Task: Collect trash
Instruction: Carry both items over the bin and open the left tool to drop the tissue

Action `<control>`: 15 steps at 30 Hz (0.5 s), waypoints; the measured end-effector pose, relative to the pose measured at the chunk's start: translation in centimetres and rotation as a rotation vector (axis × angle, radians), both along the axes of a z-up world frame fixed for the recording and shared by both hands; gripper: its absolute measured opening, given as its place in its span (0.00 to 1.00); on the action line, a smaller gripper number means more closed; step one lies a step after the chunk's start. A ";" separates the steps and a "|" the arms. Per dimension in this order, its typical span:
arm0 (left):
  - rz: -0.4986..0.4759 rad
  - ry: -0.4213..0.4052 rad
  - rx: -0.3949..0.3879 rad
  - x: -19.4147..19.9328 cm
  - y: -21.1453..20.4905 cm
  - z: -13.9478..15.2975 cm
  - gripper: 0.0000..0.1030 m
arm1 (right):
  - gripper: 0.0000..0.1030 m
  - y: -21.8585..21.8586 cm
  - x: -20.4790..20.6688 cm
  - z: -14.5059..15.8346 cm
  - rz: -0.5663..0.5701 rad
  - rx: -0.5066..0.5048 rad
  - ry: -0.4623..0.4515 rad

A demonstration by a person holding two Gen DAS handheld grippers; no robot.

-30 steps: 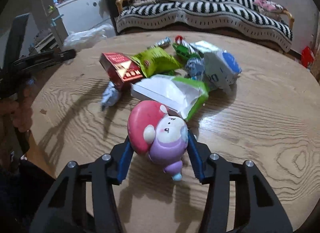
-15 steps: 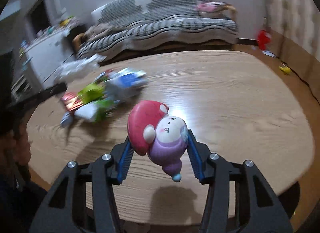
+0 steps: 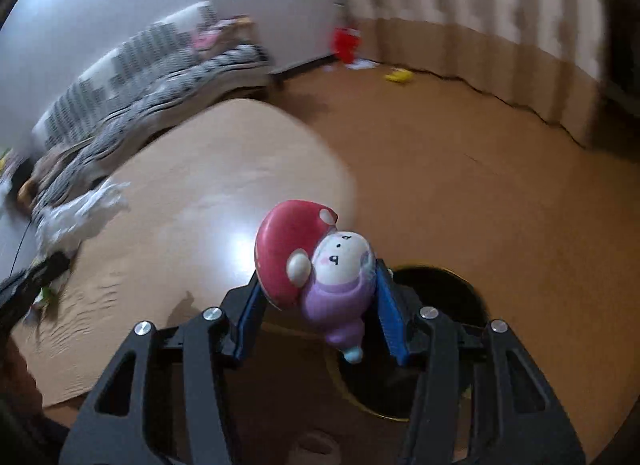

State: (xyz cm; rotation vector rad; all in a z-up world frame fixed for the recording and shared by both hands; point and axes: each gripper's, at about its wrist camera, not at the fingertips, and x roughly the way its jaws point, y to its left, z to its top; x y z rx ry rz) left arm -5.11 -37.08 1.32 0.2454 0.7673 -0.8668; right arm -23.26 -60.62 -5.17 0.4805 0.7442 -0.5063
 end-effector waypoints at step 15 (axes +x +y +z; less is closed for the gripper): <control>-0.321 0.127 0.127 -6.7 -15.4 -8.4 0.05 | 0.50 -7.7 -6.5 -4.5 -0.189 0.130 0.074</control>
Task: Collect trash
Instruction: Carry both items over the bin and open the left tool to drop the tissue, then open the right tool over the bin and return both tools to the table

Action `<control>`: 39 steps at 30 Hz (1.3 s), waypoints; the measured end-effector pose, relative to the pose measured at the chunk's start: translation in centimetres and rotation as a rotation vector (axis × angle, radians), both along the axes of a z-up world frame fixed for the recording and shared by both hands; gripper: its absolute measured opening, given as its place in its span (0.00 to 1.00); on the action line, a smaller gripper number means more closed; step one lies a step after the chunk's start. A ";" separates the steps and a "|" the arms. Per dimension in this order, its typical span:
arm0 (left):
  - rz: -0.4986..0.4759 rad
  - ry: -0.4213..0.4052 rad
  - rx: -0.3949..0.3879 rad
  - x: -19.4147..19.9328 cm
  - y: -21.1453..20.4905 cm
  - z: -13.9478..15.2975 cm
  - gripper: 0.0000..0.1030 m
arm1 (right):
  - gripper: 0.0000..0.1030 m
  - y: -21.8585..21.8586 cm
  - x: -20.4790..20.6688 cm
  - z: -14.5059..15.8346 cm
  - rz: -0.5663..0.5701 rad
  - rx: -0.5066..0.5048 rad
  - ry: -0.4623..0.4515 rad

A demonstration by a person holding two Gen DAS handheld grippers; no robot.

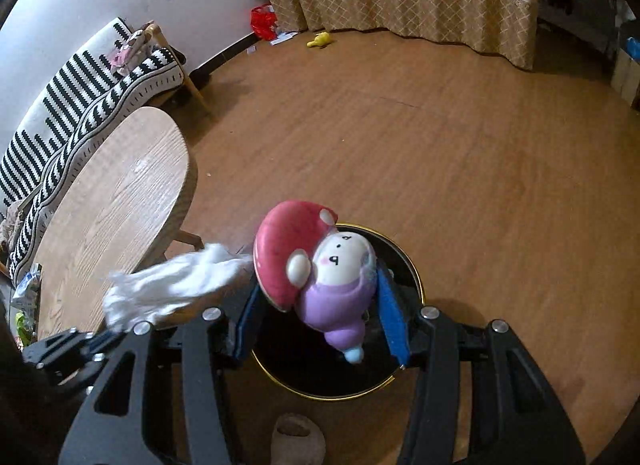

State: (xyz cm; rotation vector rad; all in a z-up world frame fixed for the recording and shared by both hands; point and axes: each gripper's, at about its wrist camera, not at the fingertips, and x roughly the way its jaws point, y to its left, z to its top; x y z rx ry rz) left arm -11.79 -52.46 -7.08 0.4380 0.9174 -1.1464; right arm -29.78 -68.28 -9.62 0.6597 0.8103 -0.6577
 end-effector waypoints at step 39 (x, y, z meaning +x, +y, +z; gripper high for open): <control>-0.051 0.047 -0.046 -0.4 -3.3 -0.7 0.83 | 0.67 -0.1 0.3 -0.6 -0.031 0.046 -0.001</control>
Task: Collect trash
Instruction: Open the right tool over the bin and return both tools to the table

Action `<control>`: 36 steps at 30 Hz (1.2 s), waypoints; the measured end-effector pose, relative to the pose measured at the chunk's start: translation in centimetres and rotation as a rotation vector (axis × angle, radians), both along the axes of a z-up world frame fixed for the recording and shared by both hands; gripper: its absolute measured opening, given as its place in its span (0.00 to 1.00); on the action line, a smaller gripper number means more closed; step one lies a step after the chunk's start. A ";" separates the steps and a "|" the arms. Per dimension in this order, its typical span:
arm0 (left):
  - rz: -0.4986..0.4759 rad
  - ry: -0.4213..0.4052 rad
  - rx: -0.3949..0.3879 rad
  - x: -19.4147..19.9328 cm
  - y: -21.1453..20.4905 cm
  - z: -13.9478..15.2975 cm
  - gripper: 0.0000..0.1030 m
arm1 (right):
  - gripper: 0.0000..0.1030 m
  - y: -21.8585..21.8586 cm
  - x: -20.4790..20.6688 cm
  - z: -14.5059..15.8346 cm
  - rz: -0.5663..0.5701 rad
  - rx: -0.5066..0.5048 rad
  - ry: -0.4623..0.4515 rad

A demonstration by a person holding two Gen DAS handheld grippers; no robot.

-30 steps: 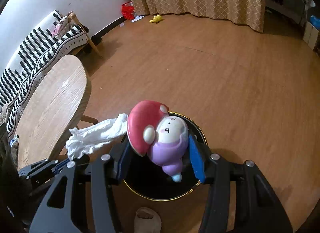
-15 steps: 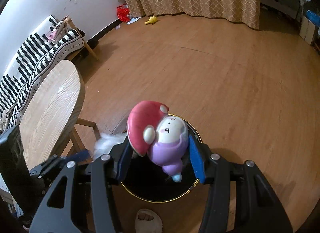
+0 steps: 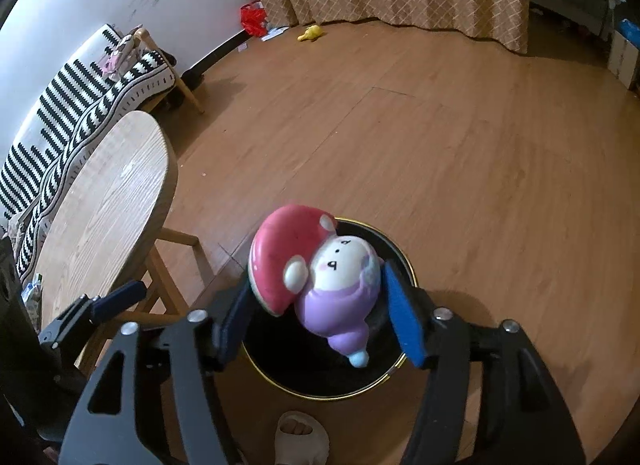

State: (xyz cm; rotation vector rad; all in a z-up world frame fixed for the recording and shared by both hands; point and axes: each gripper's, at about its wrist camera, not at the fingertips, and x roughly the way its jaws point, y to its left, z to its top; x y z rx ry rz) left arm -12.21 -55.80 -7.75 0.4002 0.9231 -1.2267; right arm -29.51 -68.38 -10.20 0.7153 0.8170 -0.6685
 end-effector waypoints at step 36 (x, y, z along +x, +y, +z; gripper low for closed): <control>0.882 -0.206 -0.034 18.8 43.7 10.4 0.94 | 0.89 26.9 23.3 8.9 0.586 -0.087 -0.161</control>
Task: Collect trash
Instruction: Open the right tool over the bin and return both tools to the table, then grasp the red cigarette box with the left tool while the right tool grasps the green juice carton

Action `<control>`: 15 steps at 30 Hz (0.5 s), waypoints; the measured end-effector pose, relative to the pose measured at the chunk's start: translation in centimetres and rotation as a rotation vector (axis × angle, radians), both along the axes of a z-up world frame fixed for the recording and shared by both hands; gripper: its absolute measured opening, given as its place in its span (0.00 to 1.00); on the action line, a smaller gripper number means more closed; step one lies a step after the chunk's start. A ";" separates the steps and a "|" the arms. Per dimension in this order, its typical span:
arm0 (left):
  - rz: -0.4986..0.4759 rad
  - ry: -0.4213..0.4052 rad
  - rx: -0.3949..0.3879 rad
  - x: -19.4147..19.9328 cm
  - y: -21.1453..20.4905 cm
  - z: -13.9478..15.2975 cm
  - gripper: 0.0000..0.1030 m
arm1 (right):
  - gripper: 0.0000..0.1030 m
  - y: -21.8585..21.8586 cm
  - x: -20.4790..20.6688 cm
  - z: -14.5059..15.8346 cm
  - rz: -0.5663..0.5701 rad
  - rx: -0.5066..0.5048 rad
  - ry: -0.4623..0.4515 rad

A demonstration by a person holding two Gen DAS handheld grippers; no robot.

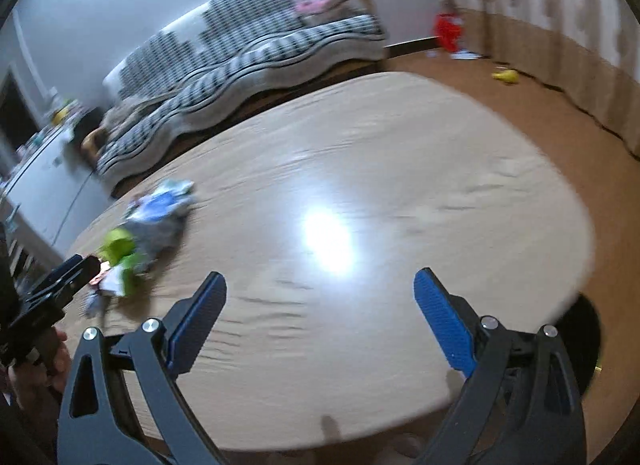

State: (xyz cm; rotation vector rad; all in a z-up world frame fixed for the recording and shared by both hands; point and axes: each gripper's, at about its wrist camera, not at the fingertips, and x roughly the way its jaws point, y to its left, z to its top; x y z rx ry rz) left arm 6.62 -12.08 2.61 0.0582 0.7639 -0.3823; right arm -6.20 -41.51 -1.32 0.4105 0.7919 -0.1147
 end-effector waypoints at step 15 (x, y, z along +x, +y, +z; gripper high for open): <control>0.315 0.091 -0.139 4.7 17.3 -2.6 0.94 | 0.88 18.8 11.6 -2.6 0.332 0.133 0.082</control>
